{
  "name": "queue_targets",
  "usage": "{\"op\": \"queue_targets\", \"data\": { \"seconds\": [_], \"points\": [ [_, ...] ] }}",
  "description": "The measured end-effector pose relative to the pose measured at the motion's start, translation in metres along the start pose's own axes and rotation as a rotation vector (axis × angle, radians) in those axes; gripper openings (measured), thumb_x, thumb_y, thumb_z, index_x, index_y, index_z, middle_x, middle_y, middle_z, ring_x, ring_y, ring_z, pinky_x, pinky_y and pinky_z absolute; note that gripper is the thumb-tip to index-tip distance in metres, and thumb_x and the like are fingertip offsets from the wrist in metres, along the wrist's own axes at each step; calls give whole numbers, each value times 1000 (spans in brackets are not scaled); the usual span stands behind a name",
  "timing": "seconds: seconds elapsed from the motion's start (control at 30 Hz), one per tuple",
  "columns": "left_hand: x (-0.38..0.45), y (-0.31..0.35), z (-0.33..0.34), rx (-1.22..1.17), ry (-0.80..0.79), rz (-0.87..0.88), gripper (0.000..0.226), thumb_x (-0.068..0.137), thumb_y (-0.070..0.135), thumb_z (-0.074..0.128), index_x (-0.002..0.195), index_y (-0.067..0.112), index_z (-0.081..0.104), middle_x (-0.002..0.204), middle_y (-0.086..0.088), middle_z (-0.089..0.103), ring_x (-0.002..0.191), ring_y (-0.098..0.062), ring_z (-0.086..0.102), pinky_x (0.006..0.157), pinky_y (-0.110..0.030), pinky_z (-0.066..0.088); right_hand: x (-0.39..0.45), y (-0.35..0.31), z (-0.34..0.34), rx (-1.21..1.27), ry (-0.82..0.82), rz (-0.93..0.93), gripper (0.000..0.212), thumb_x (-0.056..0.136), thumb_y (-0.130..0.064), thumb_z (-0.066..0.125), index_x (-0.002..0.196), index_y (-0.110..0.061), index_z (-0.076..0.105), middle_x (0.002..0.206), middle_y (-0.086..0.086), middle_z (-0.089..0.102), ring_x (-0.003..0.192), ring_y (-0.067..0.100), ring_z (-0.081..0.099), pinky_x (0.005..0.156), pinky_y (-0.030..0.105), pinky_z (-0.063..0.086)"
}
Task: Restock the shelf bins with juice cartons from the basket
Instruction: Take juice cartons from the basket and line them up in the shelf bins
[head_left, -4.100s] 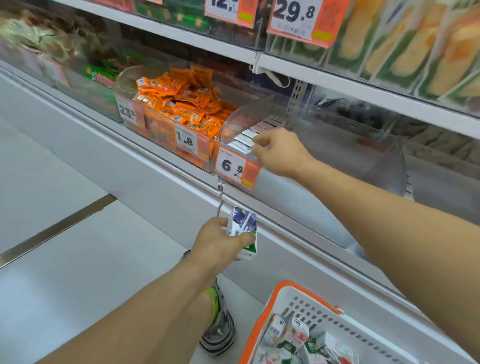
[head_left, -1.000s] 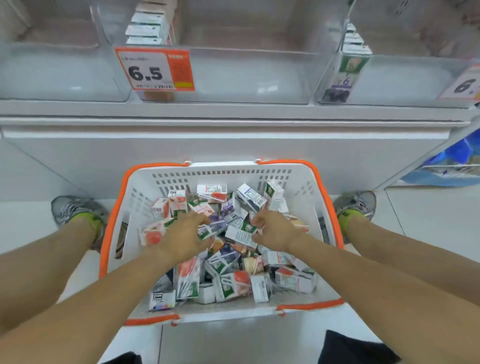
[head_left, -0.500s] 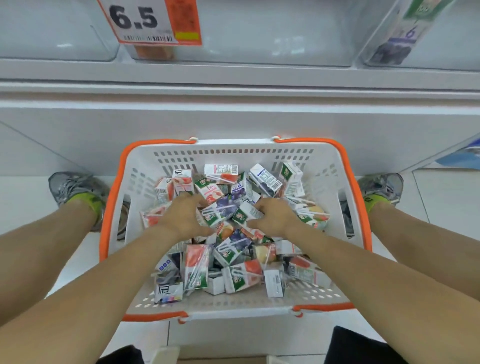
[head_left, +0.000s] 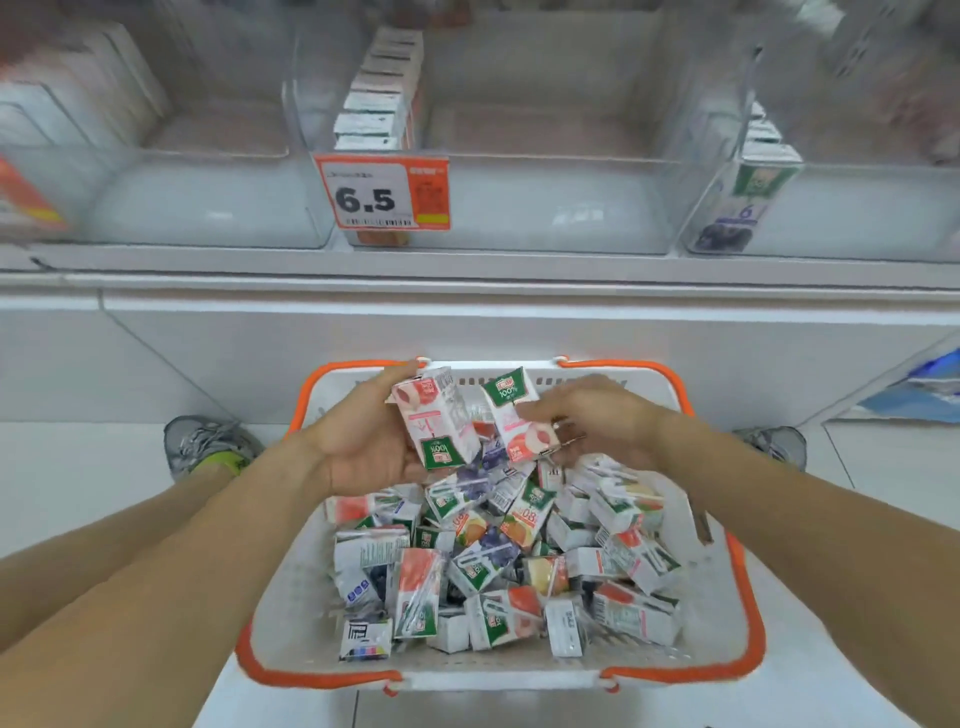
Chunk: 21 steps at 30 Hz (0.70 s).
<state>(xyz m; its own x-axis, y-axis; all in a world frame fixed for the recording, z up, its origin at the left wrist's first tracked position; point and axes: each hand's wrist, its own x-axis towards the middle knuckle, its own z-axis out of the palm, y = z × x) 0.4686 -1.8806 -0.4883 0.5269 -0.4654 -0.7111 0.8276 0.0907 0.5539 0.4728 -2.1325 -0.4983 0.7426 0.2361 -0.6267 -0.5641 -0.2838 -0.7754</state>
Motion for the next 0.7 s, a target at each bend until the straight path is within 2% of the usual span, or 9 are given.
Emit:
{"op": "queue_targets", "data": {
  "seconds": [0.07, 0.13, 0.2, 0.33, 0.47, 0.53, 0.6, 0.67, 0.7],
  "points": [
    [-14, 22, 12, 18, -57, 24, 69, 94, 66, 31, 117, 13, 68, 114, -20, 69, 84, -32, 70, 60, -35, 57, -23, -38, -7, -22, -17, -85, 13, 87, -21, 73, 90, -9, 74, 80, 6, 68, 70, 17, 58, 72, 35, 53],
    [-31, 45, 23, 93, -110, 62, 78, 91, 73, 29, 121, 11, 66, 113, -20, 68, 80, -31, 67, 57, -31, 54, -46, -72, -13, -36, -15, -156, 11, 90, -22, 70, 90, -12, 72, 83, 7, 71, 76, 20, 60, 72, 33, 50],
    [-46, 67, 36, 206, -120, 140, 73, 89, 74, 32, 118, 16, 65, 101, -16, 67, 67, -26, 61, 54, -27, 46, -65, -97, -16, -18, 10, -220, 9, 90, -20, 68, 88, -12, 72, 86, 9, 71, 80, 22, 60, 72, 32, 48],
    [-64, 90, 47, 462, -127, 287, 69, 92, 68, 36, 130, 16, 59, 106, -16, 62, 58, -15, 52, 45, -21, 38, -83, -115, -14, 133, 1, -305, 10, 86, -19, 67, 82, -14, 75, 84, 8, 71, 77, 21, 61, 69, 32, 47],
    [-64, 83, 41, 480, -28, 354, 63, 81, 66, 58, 98, 6, 67, 74, -15, 56, 46, -16, 42, 47, -25, 28, -77, -108, -8, 314, -14, -292, 18, 78, -25, 68, 90, -14, 77, 89, 11, 71, 94, 32, 60, 69, 33, 47],
    [-65, 83, 42, 446, 15, 378, 60, 78, 63, 67, 100, 8, 72, 75, -15, 62, 55, -20, 54, 50, -30, 40, -72, -109, -9, 303, 11, -299, 22, 78, -25, 67, 94, -12, 75, 90, 11, 72, 89, 30, 61, 71, 34, 47],
    [-68, 87, 43, 424, -3, 378, 56, 78, 55, 65, 106, 7, 73, 90, -20, 70, 78, -32, 68, 67, -39, 57, -69, -112, -12, 304, 31, -318, 26, 78, -27, 67, 98, -11, 74, 90, 11, 72, 83, 26, 62, 72, 34, 46],
    [-70, 92, 41, 375, -30, 368, 57, 81, 45, 61, 115, 0, 64, 104, -29, 70, 95, -44, 69, 83, -47, 59, -66, -112, -15, 323, 32, -324, 27, 78, -27, 68, 98, -11, 74, 88, 10, 71, 81, 25, 62, 71, 33, 47],
    [-71, 93, 40, 369, -38, 367, 55, 82, 40, 61, 117, -2, 60, 106, -32, 69, 96, -45, 69, 83, -47, 60, -66, -112, -16, 327, 30, -323, 26, 77, -26, 71, 97, -10, 73, 88, 11, 70, 81, 26, 61, 72, 34, 47]
  ]
}}
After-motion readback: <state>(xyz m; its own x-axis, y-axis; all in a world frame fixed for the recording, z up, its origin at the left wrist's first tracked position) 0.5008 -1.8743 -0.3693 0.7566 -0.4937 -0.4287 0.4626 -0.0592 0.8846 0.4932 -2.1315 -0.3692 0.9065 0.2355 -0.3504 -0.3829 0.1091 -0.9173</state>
